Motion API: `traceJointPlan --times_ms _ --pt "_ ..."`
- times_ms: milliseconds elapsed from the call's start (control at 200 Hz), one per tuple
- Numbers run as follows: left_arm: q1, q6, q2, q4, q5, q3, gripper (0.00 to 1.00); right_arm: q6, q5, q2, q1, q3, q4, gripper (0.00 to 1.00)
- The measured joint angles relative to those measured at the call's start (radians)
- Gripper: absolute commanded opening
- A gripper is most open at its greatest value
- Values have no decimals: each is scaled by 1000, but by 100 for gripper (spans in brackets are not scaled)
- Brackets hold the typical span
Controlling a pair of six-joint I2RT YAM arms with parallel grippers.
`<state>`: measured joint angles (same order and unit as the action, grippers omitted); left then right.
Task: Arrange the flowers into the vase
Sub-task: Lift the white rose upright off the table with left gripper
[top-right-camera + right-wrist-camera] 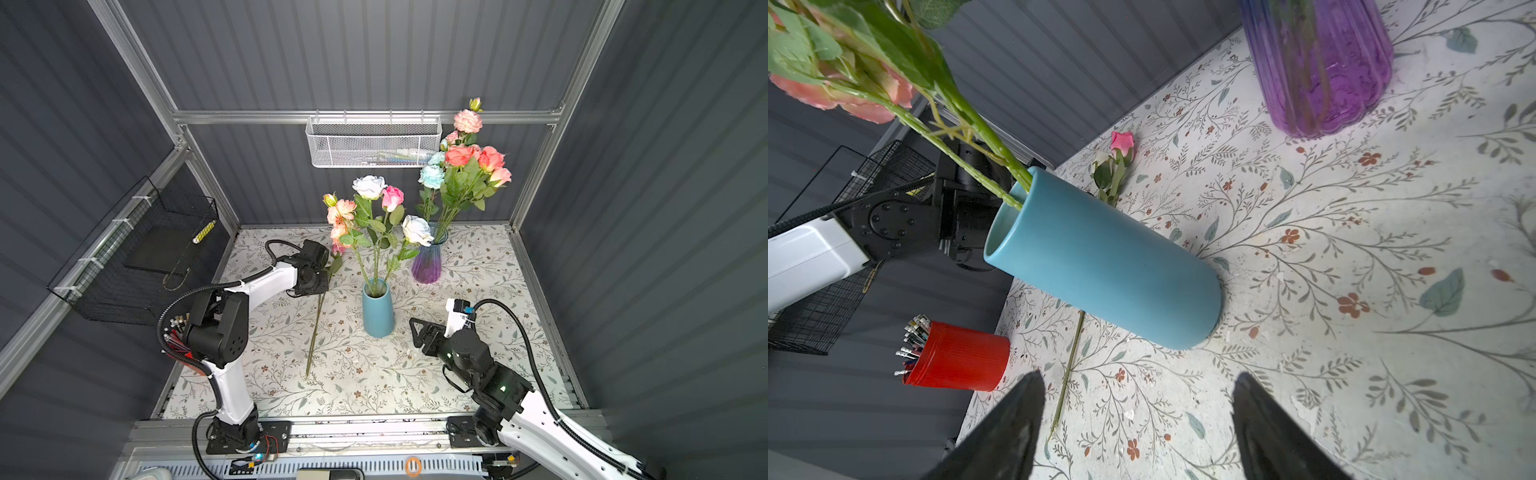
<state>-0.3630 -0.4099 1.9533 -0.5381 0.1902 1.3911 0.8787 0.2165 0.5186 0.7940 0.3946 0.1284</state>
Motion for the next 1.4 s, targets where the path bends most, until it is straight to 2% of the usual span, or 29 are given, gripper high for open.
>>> traceJointPlan --times_ms 220,425,595,700,900,990,1106,1236,1401 --pt "31 26 108 21 -41 60 20 -1 0 -10 -2 -2 16 74" --pt "39 41 110 32 -66 64 21 -5 8 -39 -5 -2 31 74" --pt "44 63 111 31 -72 64 4 -5 13 -41 -7 -2 39 74" --pt "48 67 111 31 -75 64 0 -5 13 -43 -7 -2 47 74" --pt "60 67 92 12 -71 58 0 -7 15 -60 -7 -2 61 73" --pt "64 67 12 2 -65 20 0 -8 13 -61 -7 -2 63 73" --pt "65 67 -182 8 -60 -63 0 -23 -6 -56 -7 -1 63 74" --pt "66 67 -481 89 -73 -208 0 -53 -63 -39 -7 0 43 76" --pt "66 71 -869 235 -158 -401 0 -76 -176 -23 -8 -5 -60 78"
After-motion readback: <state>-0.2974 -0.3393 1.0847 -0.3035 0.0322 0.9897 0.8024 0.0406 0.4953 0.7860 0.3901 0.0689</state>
